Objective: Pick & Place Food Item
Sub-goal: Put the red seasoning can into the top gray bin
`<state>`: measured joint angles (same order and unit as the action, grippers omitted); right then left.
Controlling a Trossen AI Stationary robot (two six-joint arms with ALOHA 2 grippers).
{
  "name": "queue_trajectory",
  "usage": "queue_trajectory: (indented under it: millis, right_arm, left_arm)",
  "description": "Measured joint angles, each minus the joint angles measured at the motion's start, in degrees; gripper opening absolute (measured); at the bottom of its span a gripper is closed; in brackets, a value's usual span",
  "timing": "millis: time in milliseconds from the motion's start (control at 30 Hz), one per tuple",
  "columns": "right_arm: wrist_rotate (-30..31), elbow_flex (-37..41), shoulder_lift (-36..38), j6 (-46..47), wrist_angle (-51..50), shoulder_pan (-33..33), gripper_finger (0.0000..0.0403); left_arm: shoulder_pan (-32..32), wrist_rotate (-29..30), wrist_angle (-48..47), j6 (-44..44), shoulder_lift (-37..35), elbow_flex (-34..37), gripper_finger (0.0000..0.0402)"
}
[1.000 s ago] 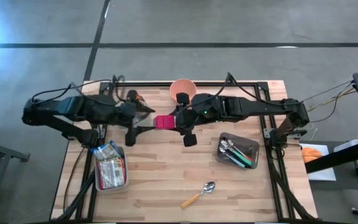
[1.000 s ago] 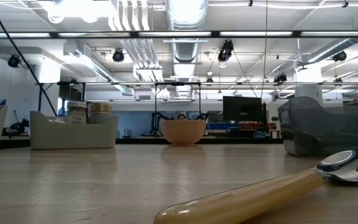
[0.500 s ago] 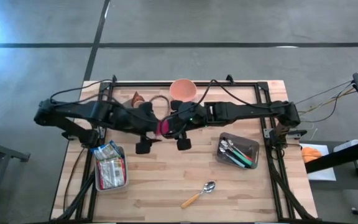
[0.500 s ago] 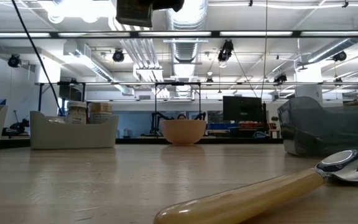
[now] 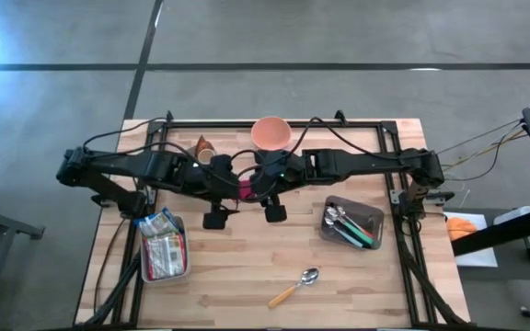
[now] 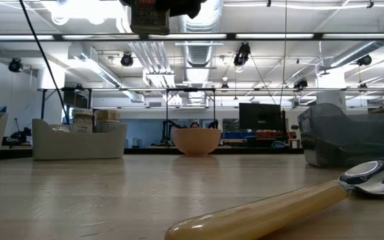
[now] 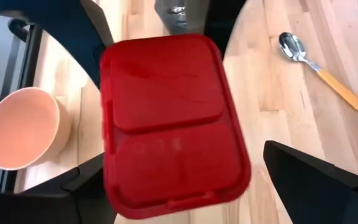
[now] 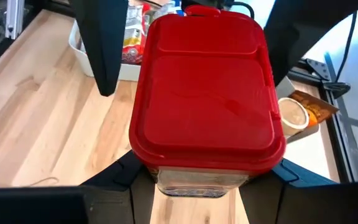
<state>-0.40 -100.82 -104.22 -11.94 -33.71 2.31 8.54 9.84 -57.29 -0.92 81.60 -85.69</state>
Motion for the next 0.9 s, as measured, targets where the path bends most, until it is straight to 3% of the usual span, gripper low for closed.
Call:
queue_trajectory:
  millis: [333, 533, 700, 900]
  right_arm:
    - [-0.23, 0.46, -0.5, 1.47, 1.11, 0.07, 0.017]
    - [-2.9, 0.44, -0.57, 1.67, 2.81, 0.33, 0.017]
    - [-2.33, 0.44, -0.5, 1.25, 3.21, 0.48, 0.017]
    - [-2.08, 0.44, -0.57, 1.25, 3.03, 0.48, 0.017]
  left_arm:
    - [0.0, -0.65, 2.01, -0.34, 0.0, -0.76, 0.0334]
    - [0.04, -0.91, 2.23, -0.81, -0.02, -1.41, 0.0282]
    - [0.0, -0.57, 1.7, -1.24, -0.06, -1.4, 0.0215]
    - [-0.02, -0.21, 1.58, -1.14, -0.07, -1.4, 0.0211]
